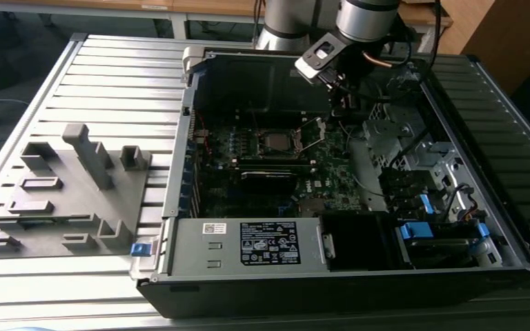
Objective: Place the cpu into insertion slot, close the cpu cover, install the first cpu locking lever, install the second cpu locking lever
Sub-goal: 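Close the cpu cover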
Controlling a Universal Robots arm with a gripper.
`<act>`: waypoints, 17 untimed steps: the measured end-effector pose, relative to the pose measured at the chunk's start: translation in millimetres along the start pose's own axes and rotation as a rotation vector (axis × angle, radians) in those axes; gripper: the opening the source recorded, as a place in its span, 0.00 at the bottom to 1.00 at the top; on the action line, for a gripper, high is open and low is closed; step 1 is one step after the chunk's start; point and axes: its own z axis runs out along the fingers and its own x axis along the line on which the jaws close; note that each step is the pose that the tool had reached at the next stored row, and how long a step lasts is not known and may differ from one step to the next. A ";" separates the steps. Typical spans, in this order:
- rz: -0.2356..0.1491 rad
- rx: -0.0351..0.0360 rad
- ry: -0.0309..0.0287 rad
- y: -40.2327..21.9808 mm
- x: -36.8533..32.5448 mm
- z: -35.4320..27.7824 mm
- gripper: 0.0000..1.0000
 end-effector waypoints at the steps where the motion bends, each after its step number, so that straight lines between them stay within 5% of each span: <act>1: 0.005 0.0001 -0.0003 0.9 0.0 0.2 0.11; 17: 0.085 0.0009 -0.0029 5.3 0.2 14.6 0.11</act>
